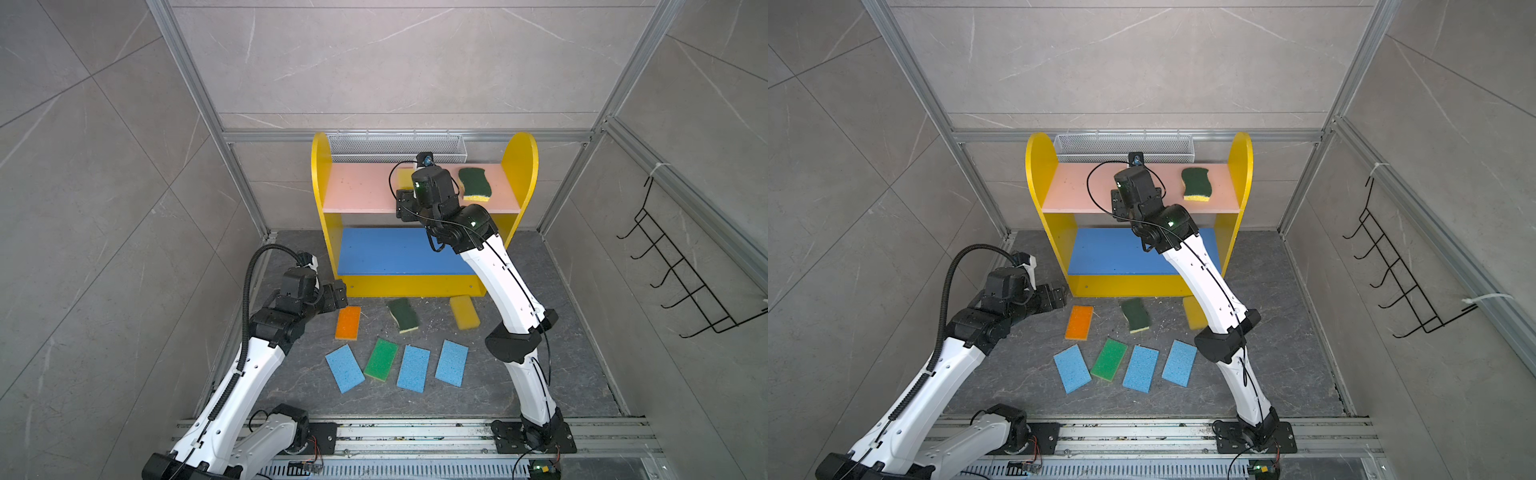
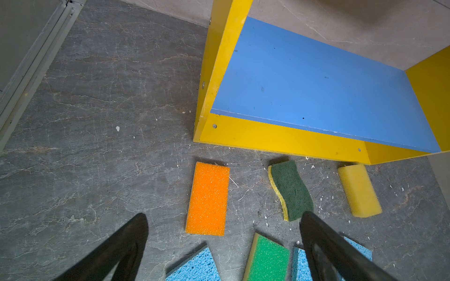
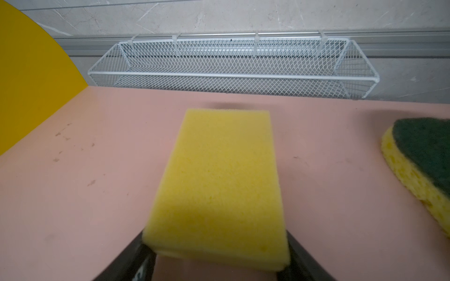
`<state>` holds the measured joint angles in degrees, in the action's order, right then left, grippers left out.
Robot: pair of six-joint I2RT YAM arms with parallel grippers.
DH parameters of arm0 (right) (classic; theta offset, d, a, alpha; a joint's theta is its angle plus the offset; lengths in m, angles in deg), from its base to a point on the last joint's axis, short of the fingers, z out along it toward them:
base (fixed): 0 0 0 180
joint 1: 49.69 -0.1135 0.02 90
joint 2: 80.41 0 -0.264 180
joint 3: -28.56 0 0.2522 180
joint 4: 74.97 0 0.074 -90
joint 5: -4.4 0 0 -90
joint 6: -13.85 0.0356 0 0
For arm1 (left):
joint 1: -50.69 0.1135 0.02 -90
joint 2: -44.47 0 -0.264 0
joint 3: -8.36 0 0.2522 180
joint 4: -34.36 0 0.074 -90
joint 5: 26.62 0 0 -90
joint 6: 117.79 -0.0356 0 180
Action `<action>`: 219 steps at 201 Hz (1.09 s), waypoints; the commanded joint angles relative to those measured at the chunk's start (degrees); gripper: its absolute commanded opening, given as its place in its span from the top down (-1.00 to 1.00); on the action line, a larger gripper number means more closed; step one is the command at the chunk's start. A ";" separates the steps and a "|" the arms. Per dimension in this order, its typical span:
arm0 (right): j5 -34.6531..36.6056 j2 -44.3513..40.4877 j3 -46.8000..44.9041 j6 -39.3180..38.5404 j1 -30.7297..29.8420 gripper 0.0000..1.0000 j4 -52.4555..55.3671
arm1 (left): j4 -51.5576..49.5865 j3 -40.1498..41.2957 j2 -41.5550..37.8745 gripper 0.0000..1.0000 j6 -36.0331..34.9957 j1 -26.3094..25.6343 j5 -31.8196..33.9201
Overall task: Arrange cleaning sponges on a shelf
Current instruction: Move the cleaning sponge to the shelf.
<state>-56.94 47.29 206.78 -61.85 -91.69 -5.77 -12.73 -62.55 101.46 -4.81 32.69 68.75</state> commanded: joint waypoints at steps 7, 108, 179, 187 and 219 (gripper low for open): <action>-0.25 3.55 0.05 1.81 -0.23 -0.42 3.96 | 1.28 0.02 0.04 -0.99 -0.22 0.59 -0.88; 4.07 2.38 -0.34 2.90 -3.17 -0.43 3.62 | 1.26 0.37 -0.21 -0.99 -0.28 0.93 -0.70; 3.25 2.34 -0.58 4.39 -1.25 -0.54 4.67 | 0.74 0.02 -0.26 -0.99 -0.42 0.95 -0.75; 2.83 2.32 -0.64 4.39 -0.91 -0.54 4.67 | 0.77 -0.04 -0.21 -0.99 -0.41 0.95 -0.71; 2.00 2.30 -0.66 4.15 0.39 -0.55 4.76 | 0.64 -0.41 0.22 -0.99 -0.28 0.95 -0.88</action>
<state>-53.02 47.75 207.22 -59.68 -92.54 -5.97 -12.40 -62.04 101.83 -4.81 33.37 68.75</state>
